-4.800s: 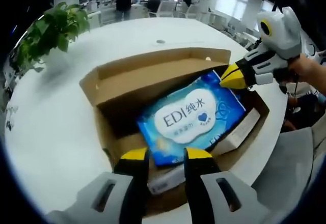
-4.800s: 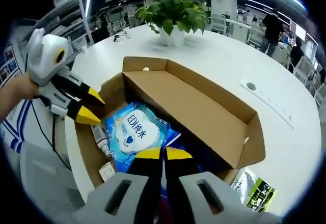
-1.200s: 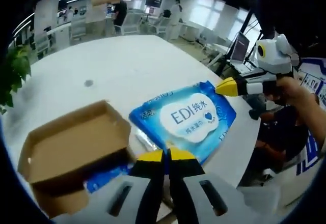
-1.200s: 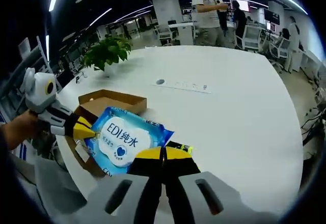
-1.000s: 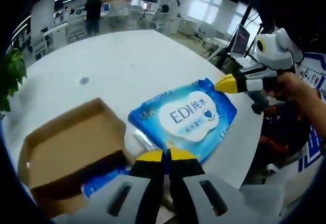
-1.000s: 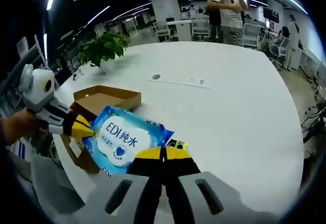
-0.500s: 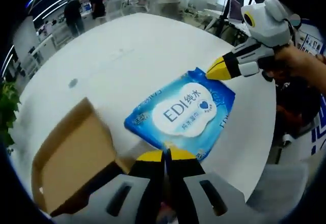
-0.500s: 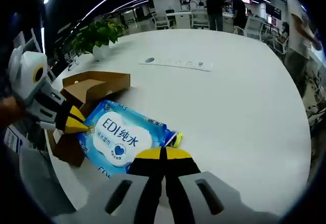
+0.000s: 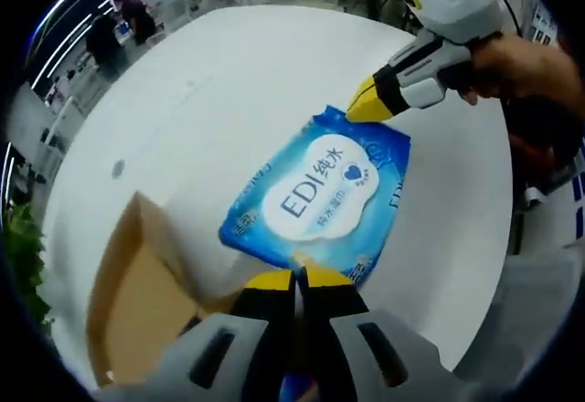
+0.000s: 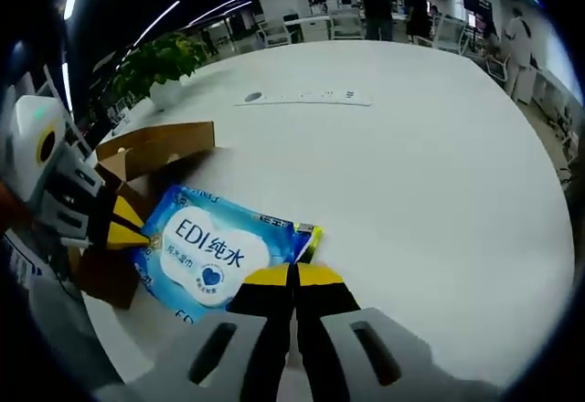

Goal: Operate the shoe box by opening the lid, removing the specified soft item, and placing it in the target area until the item is outside and the box remains undamaged.

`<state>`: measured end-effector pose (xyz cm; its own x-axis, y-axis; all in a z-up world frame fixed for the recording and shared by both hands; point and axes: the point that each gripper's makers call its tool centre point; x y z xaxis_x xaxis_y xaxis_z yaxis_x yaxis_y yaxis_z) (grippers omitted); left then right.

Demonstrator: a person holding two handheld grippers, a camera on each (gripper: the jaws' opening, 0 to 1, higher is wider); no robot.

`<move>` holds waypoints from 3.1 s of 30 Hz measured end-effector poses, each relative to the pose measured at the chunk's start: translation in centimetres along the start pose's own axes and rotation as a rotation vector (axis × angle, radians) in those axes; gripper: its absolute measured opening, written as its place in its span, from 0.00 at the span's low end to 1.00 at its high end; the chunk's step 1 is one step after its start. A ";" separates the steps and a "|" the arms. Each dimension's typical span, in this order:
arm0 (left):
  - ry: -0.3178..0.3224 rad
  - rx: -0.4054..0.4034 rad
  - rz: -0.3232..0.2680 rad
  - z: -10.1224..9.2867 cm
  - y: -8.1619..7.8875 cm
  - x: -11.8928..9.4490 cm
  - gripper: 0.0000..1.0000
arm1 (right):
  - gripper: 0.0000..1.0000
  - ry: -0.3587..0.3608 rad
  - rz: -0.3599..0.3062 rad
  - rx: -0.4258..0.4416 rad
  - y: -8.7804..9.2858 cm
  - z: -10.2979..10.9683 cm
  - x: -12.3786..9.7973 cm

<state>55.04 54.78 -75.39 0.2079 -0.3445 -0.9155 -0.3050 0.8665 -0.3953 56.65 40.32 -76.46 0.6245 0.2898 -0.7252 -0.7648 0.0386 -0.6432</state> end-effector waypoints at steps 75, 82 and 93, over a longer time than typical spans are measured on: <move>0.168 -0.095 -0.294 3.7 11.5 -8.9 0.21 | 0.21 -0.278 0.049 -0.696 -2.4 25.4 0.0; 0.258 0.084 -0.287 2.6 11.4 -7.3 0.24 | 0.17 -0.243 0.072 -0.794 -1.9 25.3 2.6; 0.352 0.162 -0.279 2.5 11.1 -5.3 0.24 | 0.10 -0.225 0.108 -0.820 -1.4 24.9 5.5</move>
<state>52.91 67.16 -74.68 -0.0745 -0.6489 -0.7572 -0.1275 0.7593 -0.6382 57.21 65.69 -73.47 0.4421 0.4387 -0.7823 -0.4078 -0.6785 -0.6110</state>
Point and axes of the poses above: the point that each gripper's makers call its tool centre point, and the gripper's own axes: x roughly forward along the fingers, z roughly to its left, y roughly out of its underside, and after that the axes turned 2 degrees about x, right-handed
